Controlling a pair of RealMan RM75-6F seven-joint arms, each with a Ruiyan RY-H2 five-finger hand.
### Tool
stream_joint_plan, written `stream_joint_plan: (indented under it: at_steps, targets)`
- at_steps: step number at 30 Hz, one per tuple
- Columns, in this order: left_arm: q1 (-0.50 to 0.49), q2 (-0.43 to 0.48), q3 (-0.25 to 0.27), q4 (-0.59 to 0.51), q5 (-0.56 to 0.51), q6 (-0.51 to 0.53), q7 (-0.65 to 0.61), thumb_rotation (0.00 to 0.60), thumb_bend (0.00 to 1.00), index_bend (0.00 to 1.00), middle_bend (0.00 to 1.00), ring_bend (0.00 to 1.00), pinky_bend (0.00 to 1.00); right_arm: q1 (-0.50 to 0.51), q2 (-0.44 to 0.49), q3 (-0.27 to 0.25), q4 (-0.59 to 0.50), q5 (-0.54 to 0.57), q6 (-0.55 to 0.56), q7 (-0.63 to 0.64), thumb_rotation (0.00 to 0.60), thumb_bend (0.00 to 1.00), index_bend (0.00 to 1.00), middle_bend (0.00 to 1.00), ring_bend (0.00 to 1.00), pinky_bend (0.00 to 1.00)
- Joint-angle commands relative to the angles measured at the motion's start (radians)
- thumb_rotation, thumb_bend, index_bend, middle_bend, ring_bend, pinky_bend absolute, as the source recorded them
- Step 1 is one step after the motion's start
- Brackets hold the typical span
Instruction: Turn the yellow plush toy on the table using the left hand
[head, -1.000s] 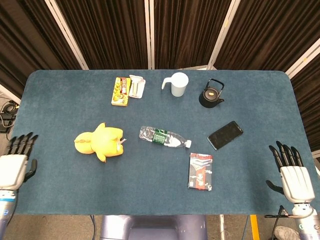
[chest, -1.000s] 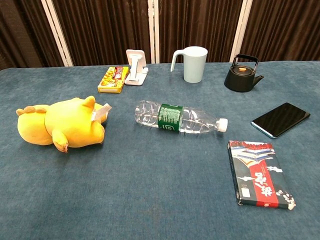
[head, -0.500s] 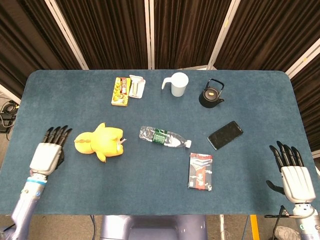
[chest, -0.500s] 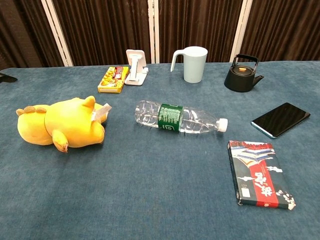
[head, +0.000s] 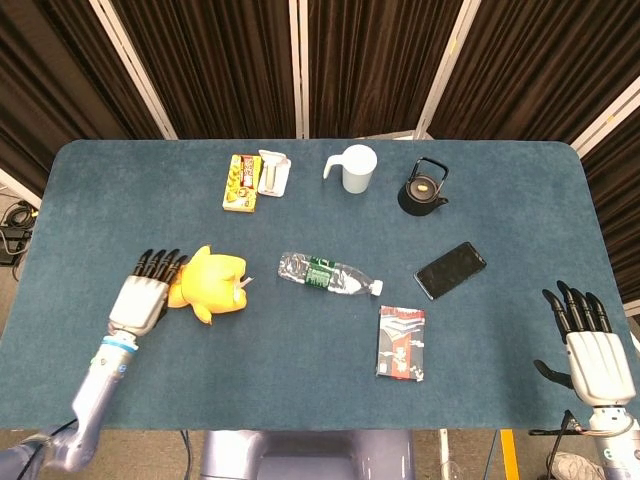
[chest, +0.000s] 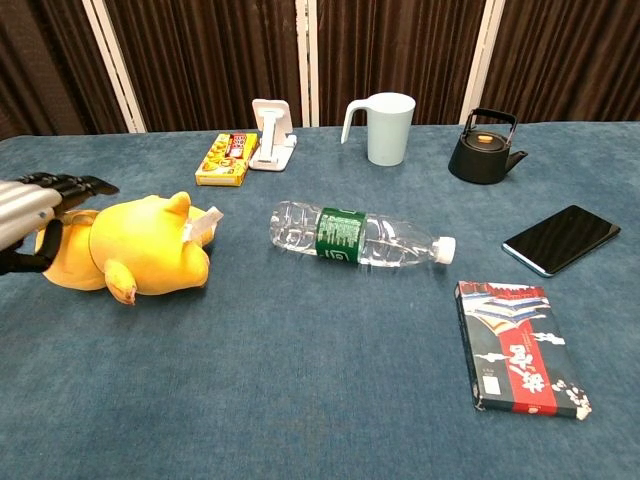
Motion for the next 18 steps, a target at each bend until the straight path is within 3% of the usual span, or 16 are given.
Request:
stream_joint_plan:
  at_steps: [1, 18]
  targets:
    - [-0.027, -0.025, -0.009, -0.004, -0.044, -0.039, 0.038, 0.600, 1.00, 0.00, 0.00, 0.00, 0.00, 0.000, 0.001, 0.000, -0.001, 0.001, -0.001, 0.002, 0.600, 0.02, 0.00, 0.00, 0.00, 0.00]
    - [-0.084, -0.101, 0.005, -0.027, -0.091, -0.062, 0.136, 0.600, 1.00, 0.00, 0.00, 0.00, 0.00, 0.002, 0.003, -0.003, -0.003, -0.002, -0.006, 0.005, 0.600, 0.02, 0.00, 0.00, 0.00, 0.00]
